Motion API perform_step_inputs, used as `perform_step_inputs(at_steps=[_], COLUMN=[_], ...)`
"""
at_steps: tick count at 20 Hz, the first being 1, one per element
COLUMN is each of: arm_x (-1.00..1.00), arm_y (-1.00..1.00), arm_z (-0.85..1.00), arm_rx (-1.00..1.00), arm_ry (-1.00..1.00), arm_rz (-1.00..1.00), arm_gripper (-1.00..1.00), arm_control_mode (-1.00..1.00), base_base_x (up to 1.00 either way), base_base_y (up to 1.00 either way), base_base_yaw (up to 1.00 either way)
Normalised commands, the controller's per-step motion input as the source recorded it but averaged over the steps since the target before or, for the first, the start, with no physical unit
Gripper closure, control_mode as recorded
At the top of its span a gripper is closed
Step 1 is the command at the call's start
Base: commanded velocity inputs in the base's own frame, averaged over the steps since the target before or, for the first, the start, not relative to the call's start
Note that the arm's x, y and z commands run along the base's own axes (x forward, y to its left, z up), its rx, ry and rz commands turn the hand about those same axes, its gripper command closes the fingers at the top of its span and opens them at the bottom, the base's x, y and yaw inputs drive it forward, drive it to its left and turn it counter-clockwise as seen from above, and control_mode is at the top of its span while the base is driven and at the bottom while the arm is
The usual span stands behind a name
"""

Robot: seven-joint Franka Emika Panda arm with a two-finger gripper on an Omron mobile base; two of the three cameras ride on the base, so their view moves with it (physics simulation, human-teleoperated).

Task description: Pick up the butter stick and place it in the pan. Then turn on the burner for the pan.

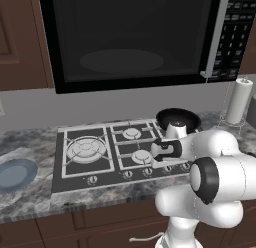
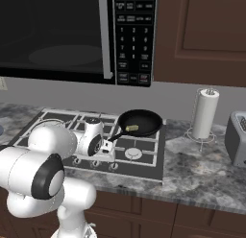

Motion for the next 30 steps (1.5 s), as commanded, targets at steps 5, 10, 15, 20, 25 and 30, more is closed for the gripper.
perform_step_inputs(at_steps=[5, 10, 15, 20, 25, 30], arm_x=[0.00, 0.00, -0.03, -0.03, 0.00, -0.01], arm_y=[0.00, 0.00, 0.00, 0.00, 0.00, 0.00], arm_z=[0.00, -0.01, -0.03, -0.06, -0.13, -0.17], arm_rx=[0.00, 0.00, 0.00, 0.00, 0.00, 0.00], arm_ry=[0.00, 0.00, 0.00, 0.00, 0.00, 0.00], arm_rz=[0.16, 0.26, 0.26, 0.26, 0.25, 0.23], arm_gripper=[1.00, 1.00, 1.00, 1.00, 1.00, 1.00], arm_control_mode=[-1.00, -1.00, -1.00, -1.00, -1.00, -1.00], base_base_x=[0.00, 0.00, 0.00, 0.00, 0.00, 0.00], base_base_y=[0.00, 0.00, 0.00, 0.00, 0.00, 0.00], base_base_yaw=[0.00, 0.00, 0.00, 0.00, 0.00, 0.00])
